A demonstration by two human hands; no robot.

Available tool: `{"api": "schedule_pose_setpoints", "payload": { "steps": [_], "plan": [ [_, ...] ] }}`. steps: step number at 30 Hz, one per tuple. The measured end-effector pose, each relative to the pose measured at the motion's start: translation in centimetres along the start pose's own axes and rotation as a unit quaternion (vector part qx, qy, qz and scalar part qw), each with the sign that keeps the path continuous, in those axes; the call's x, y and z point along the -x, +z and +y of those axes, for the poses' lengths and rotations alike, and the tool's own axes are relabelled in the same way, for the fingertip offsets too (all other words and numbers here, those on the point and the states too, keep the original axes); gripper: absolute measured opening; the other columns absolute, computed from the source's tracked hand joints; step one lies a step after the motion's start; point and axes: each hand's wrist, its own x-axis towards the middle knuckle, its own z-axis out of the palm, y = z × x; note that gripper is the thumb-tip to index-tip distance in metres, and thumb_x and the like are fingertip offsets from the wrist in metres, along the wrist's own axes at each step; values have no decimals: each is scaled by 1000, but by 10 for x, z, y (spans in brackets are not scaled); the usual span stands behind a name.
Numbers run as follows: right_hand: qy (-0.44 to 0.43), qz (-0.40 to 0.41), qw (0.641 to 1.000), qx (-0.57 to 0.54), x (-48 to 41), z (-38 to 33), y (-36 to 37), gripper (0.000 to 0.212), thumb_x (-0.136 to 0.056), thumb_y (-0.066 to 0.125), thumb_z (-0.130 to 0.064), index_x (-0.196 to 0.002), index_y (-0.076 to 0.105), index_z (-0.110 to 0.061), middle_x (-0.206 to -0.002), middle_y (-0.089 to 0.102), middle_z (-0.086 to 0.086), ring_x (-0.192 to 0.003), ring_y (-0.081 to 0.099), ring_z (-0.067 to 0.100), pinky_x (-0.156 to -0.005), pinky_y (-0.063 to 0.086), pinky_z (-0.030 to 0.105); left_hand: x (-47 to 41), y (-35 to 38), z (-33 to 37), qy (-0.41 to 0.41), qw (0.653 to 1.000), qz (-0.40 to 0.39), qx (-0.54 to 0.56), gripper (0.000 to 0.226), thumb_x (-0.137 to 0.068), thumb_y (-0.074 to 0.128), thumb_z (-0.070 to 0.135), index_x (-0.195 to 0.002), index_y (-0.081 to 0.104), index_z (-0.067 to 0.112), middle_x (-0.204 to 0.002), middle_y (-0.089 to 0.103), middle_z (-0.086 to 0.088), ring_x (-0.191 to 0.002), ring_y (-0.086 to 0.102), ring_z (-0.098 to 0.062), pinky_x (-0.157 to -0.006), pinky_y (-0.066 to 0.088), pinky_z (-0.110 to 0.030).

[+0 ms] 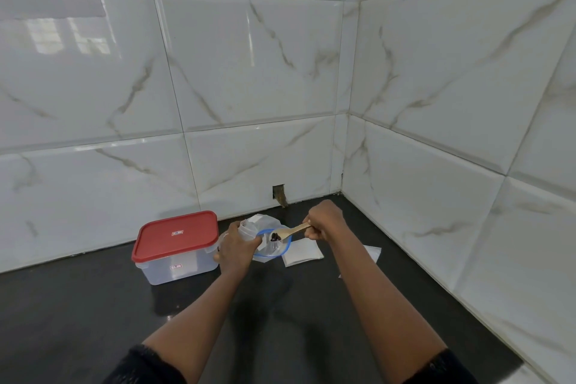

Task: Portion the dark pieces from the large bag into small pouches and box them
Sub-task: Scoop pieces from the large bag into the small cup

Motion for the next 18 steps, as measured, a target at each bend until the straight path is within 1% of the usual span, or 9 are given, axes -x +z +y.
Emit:
{"api": "schedule_pose_setpoints", "payload": {
  "steps": [2,5,7,9,10,12,15,18],
  "plan": [
    [-28,13,999,-14,5,-3,-1,27,-88,41,4,-101,63,12,-64,56,17,-45,53,19,-46,47,24,1,3,-4,3,1000,-7,3,62,-78,70,38,-130,42,19,-128,55,-5,-115,52,-26,-95,39,-48],
    [-67,15,998,4,10,-7,7,25,-92,44,-1,-103,64,8,-65,60,14,-49,56,16,-59,53,24,4,6,-8,5,1000,-11,3,62,-77,71,37,-129,41,21,-127,55,-5,-115,51,-26,-96,40,-50],
    [-105,14,993,52,12,-7,16,25,-92,47,-3,-105,67,3,-78,68,15,-59,64,18,-71,58,28,7,7,-9,9,1000,-10,5,61,-77,71,36,-129,42,20,-125,56,-5,-115,52,-25,-96,40,-50],
    [-155,6,982,105,16,-4,25,27,-89,48,0,-105,70,-1,-98,71,15,-83,69,21,-85,57,33,9,7,-9,11,1000,-9,2,61,-78,71,36,-129,43,20,-125,55,-5,-116,51,-26,-97,38,-50],
    [-179,3,976,126,18,-2,29,29,-88,47,2,-105,71,-2,-104,70,15,-90,68,22,-89,55,32,9,6,-9,11,1000,-8,0,61,-78,71,36,-129,43,19,-126,55,-5,-117,50,-26,-97,37,-50],
    [-214,4,968,133,23,4,35,31,-89,45,4,-104,72,-4,-106,70,15,-93,67,21,-89,54,29,10,6,-10,15,1000,-6,1,63,-78,71,36,-131,43,19,-129,54,-6,-118,50,-26,-98,37,-49],
    [-253,12,956,151,25,9,41,28,-93,47,-1,-106,71,-5,-109,69,13,-99,66,20,-89,50,21,13,6,-10,11,1000,0,4,64,-79,71,35,-133,42,16,-131,53,-7,-119,49,-26,-99,36,-47],
    [-271,10,947,170,26,9,42,27,-95,48,-2,-110,70,-6,-112,69,10,-101,65,18,-90,49,21,12,5,-10,5,1000,0,5,66,-79,72,36,-133,41,17,-132,53,-7,-119,50,-26,-100,37,-48]
  ]
}}
